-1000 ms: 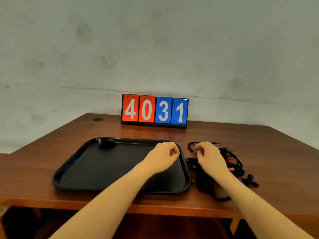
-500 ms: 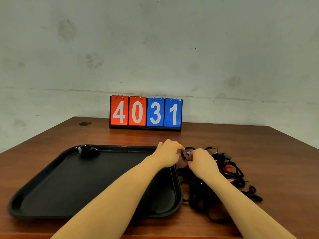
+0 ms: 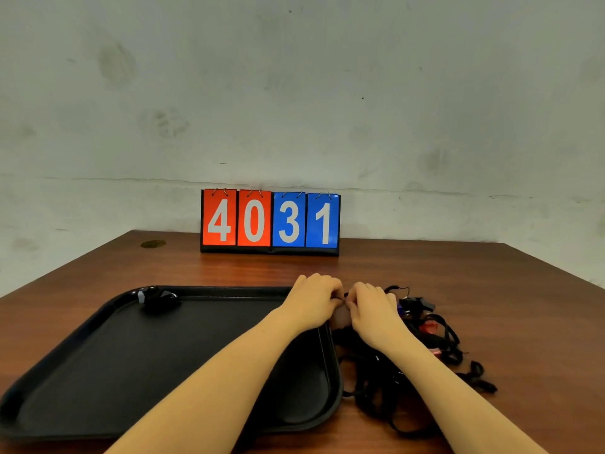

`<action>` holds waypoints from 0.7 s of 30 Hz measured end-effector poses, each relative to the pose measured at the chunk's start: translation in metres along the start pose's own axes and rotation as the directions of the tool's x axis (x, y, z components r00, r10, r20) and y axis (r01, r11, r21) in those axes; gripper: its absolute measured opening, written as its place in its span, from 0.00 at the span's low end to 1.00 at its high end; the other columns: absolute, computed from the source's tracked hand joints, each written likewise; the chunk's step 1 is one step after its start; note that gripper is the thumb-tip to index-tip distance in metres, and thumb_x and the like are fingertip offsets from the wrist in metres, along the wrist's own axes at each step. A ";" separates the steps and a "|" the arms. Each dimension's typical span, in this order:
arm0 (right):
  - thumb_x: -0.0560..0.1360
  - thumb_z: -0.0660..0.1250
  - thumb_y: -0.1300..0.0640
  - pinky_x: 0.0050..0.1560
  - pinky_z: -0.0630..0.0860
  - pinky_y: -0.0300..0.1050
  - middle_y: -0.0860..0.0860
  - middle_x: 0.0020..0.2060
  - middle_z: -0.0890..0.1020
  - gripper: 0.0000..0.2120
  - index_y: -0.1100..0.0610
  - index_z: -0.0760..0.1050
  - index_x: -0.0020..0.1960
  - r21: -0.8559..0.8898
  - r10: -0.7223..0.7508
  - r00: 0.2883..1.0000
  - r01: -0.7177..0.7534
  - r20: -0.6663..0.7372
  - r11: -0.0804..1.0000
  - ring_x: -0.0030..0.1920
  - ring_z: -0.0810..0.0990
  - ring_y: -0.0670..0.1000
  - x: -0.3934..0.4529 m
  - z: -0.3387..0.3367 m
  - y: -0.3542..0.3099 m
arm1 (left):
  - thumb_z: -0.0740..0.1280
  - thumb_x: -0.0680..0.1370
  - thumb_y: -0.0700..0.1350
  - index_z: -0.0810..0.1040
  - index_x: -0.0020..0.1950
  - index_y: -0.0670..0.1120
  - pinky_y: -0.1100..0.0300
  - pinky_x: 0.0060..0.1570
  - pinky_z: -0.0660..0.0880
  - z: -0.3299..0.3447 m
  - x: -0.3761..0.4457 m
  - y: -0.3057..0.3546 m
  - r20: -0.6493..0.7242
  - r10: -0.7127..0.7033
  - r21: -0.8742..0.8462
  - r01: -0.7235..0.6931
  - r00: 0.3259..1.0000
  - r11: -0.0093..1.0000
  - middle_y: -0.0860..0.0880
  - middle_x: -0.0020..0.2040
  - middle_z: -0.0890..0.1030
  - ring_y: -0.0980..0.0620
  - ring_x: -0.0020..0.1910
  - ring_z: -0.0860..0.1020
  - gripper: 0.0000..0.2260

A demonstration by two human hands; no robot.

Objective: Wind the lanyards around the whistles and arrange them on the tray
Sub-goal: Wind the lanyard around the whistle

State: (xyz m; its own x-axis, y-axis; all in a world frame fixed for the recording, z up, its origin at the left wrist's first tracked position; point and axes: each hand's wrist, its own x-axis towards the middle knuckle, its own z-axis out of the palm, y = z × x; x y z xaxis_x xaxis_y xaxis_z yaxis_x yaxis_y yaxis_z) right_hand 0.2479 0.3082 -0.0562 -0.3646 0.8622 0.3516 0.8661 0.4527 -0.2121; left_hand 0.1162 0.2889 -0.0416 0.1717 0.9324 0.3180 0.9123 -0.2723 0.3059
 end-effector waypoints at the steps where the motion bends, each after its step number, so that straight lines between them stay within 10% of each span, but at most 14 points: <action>1: 0.80 0.55 0.55 0.54 0.61 0.47 0.49 0.49 0.78 0.05 0.53 0.69 0.53 0.082 0.000 1.000 0.001 -0.008 0.997 0.54 0.74 0.52 -0.001 -0.002 -0.002 | 0.61 0.78 0.43 0.77 0.52 0.46 0.55 0.57 0.70 -0.004 -0.003 0.000 -0.034 -0.015 -0.071 0.012 0.999 0.997 0.50 0.51 0.79 0.51 0.51 0.75 0.06; 8: 0.76 0.64 0.54 0.63 0.68 0.50 0.42 0.41 0.81 0.04 0.48 0.75 0.51 0.530 -0.047 0.999 0.051 -0.021 0.847 0.46 0.79 0.44 -0.002 -0.016 -0.022 | 0.62 0.78 0.42 0.75 0.52 0.46 0.70 0.42 0.72 -0.052 -0.026 -0.004 -0.232 -0.045 -0.259 -0.017 0.972 0.966 0.54 0.44 0.76 0.61 0.41 0.75 0.04; 21: 0.74 0.66 0.59 0.40 0.73 0.31 0.45 0.37 0.80 0.04 0.53 0.77 0.42 0.681 -0.173 0.981 0.188 -0.091 0.708 0.37 0.77 0.40 0.004 -0.023 -0.081 | 0.63 0.78 0.43 0.76 0.53 0.47 0.73 0.42 0.72 -0.095 -0.061 -0.039 -0.317 -0.127 -0.306 0.026 0.940 0.952 0.56 0.43 0.77 0.62 0.39 0.76 0.06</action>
State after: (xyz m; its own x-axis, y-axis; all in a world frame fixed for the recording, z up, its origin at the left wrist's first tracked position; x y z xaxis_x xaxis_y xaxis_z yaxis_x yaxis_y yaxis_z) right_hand 0.1842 0.2697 -0.0169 -0.4762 0.7464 0.4649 0.3118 0.6376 -0.7044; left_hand 0.0351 0.2196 0.0126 -0.0727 0.8359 0.5441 0.7589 -0.3076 0.5740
